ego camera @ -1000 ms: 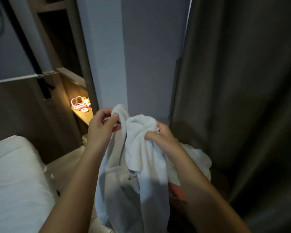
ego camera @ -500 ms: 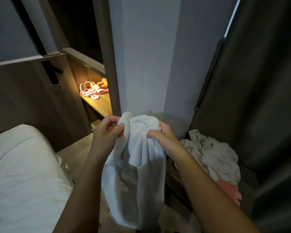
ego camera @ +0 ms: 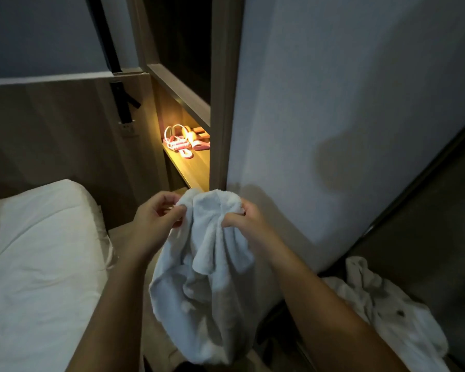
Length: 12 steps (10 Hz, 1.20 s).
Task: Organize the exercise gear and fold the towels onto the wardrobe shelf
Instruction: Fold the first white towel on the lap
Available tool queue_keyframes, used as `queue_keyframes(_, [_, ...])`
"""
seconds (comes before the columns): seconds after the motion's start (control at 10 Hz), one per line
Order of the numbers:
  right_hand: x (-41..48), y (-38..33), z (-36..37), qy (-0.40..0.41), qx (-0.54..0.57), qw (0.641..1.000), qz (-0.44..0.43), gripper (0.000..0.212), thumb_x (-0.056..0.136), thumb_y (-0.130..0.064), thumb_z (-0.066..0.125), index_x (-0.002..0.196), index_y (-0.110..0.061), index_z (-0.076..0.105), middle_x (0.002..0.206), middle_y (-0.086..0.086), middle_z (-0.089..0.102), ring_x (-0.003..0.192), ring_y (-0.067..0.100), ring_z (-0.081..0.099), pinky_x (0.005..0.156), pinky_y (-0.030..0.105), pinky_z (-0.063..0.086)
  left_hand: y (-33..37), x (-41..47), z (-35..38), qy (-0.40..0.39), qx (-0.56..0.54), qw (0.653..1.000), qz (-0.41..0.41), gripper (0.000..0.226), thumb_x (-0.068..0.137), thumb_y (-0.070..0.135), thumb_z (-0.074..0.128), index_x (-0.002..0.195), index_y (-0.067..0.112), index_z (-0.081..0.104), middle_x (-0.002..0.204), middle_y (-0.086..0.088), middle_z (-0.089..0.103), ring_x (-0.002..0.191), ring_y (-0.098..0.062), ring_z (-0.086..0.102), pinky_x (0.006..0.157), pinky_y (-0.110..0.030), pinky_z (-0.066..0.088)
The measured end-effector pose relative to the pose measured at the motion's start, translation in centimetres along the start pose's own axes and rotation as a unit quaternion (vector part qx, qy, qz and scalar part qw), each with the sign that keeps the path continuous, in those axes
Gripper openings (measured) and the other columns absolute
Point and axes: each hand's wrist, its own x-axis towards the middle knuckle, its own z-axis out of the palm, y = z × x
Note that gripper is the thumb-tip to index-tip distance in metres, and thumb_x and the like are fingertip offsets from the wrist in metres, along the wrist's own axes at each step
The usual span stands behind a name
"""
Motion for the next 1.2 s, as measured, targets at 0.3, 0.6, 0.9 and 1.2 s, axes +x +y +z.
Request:
queue_keyframes(0.3, [14.5,1.4,1.8,-0.02,-0.005,1.0,0.014,0.056,0.06,-0.031,0.066,0.116,-0.022,0.065,0.11,0.001,0.068,0.105,0.017,0.064,0.089,0.032,0.055,-3.5,13.9,-2.4,-0.053,0.018,0.998,-0.018,0.01,0.092,0.011,0.062,0.096,0.02,0.065,0.096,-0.003,0.065,0.086,-0.018,0.064,0.062,-0.018,0.054])
queue_keyframes(0.6, [28.2,0.5,6.1,0.1,0.052,0.992,0.056,0.045,0.059,-0.022,0.065,0.104,-0.02,0.068,0.104,0.007,0.071,0.099,0.023,0.067,0.084,0.037,0.056,-6.3,33.5,-8.2,-0.29,0.07,0.954,-0.032,0.008,0.088,0.011,0.068,0.093,0.016,0.069,0.094,-0.005,0.067,0.088,-0.023,0.065,0.069,-0.026,0.054])
queue_keyframes(0.9, [36.0,-0.1,8.2,0.137,0.073,0.985,0.078,0.042,0.058,-0.025,0.071,0.1,-0.031,0.068,0.099,-0.002,0.073,0.096,0.017,0.07,0.076,0.031,0.056,-7.7,43.6,-9.4,-0.33,0.112,0.937,0.037,0.007,0.09,0.018,0.066,0.096,0.019,0.068,0.098,0.003,0.066,0.092,-0.016,0.064,0.084,-0.034,0.058])
queue_keyframes(1.2, [43.2,0.4,11.8,0.251,0.122,0.958,0.07,0.039,0.062,-0.016,0.063,0.1,-0.025,0.07,0.097,0.003,0.073,0.089,0.018,0.068,0.076,0.035,0.054,-11.2,53.0,-10.6,-0.409,0.139,0.897,0.097,0.007,0.092,0.017,0.063,0.095,0.021,0.068,0.098,0.009,0.066,0.094,-0.001,0.059,0.085,-0.022,0.048])
